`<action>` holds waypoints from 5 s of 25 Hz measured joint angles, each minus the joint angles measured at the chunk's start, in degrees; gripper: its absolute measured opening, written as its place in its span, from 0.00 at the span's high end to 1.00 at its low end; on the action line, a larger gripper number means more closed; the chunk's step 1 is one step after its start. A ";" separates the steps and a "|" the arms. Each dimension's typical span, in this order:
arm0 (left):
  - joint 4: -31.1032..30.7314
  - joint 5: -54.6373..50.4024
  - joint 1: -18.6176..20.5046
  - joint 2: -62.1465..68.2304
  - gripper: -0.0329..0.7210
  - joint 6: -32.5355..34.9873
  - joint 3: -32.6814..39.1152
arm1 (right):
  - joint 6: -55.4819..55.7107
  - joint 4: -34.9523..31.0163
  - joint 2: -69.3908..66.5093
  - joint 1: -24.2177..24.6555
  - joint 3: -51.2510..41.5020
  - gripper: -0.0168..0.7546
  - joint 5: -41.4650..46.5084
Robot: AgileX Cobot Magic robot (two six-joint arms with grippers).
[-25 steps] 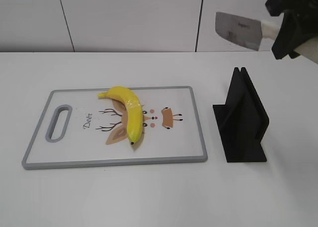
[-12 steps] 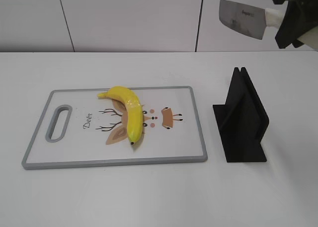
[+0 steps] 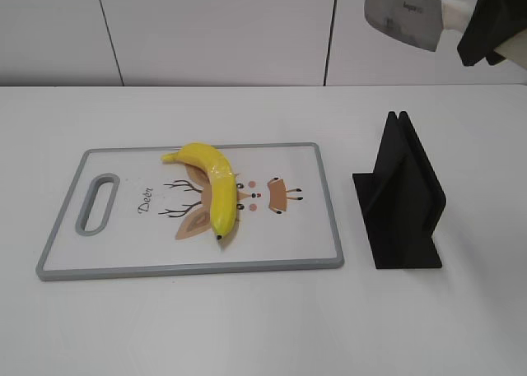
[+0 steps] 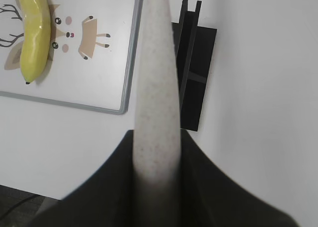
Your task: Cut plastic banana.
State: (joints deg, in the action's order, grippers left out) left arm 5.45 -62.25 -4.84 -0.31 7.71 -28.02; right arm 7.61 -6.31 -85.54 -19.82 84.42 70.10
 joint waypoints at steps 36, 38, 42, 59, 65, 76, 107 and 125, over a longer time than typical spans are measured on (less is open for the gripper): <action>13.22 19.78 0.00 53.88 0.21 34.19 -27.66 | -65.78 -12.35 -12.08 -0.05 5.59 0.76 -3.31; 18.27 18.39 0.00 58.90 0.21 40.78 -31.94 | -67.92 -13.32 -14.33 -0.05 7.66 0.76 -3.40; 26.80 12.07 0.00 68.32 0.22 57.30 -39.37 | -72.22 -17.12 -18.95 -0.05 12.14 0.76 -2.95; 28.15 3.64 -9.51 87.75 0.22 77.34 -50.68 | -89.63 -26.28 -27.98 -0.30 16.65 0.76 -0.73; 26.09 5.45 -12.23 92.48 0.25 77.40 -50.91 | -92.17 -26.83 -28.51 -0.47 16.76 0.76 -0.73; 23.93 7.99 -12.56 96.29 0.83 77.48 -51.42 | -94.01 -29.78 -28.68 -0.47 16.97 0.76 -0.98; 26.54 15.17 -12.57 122.30 0.96 76.51 -52.89 | -88.05 -18.34 -48.01 -2.66 18.18 0.75 -8.41; 25.98 11.08 -12.67 112.89 0.96 75.37 -51.99 | -86.90 -16.36 -38.73 -3.46 17.53 0.76 -5.55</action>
State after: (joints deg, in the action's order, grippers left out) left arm 31.43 -51.16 -17.52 112.57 83.08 -80.01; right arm -79.29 -22.67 -124.28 -23.27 101.95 64.55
